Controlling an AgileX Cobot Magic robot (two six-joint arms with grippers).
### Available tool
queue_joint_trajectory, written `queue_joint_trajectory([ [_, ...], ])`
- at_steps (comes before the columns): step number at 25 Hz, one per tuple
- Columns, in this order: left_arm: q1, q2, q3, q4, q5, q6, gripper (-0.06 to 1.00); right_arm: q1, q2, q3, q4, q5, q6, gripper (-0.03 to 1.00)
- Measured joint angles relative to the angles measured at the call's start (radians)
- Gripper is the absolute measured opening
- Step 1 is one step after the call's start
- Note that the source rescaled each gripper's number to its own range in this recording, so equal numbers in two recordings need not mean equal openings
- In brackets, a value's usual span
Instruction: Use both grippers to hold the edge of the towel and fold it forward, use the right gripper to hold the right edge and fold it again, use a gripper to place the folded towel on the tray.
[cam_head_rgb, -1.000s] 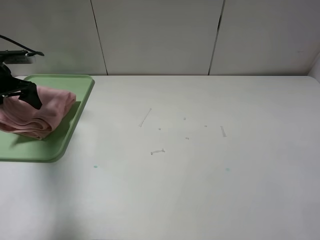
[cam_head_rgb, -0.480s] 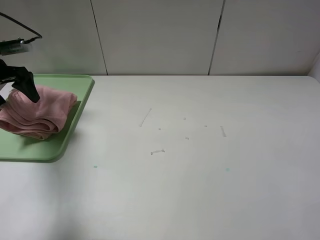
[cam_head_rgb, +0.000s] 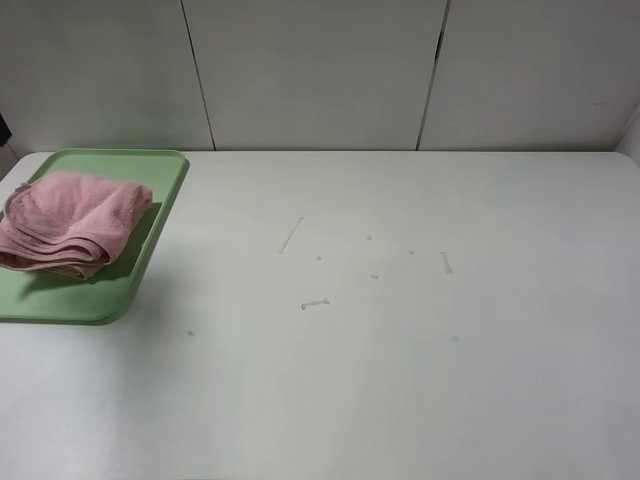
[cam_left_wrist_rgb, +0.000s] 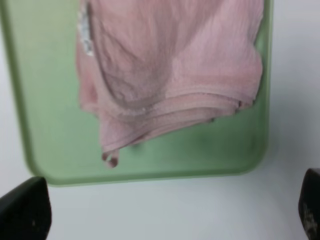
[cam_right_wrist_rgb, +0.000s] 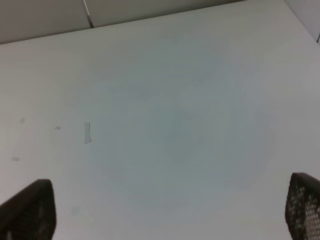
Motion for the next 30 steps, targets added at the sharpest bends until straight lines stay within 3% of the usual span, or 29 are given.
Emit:
queue_joint_trajectory([
  [6,0.0,-0.218,0.075,0.005,0.002,0.0,1.0,0.0,0.0,0.0,0.001,0.0,0.0,1.0],
  [16,0.0,-0.625,0.362,0.004,0.003,0.03,1.0,0.0,0.0,0.0,0.001,0.0,0.0,1.0],
  [30,-0.005,-1.183,0.702,-0.133,0.004,-0.01,1.0,0.0,0.0,0.0,0.001,0.0,0.0,1.0],
])
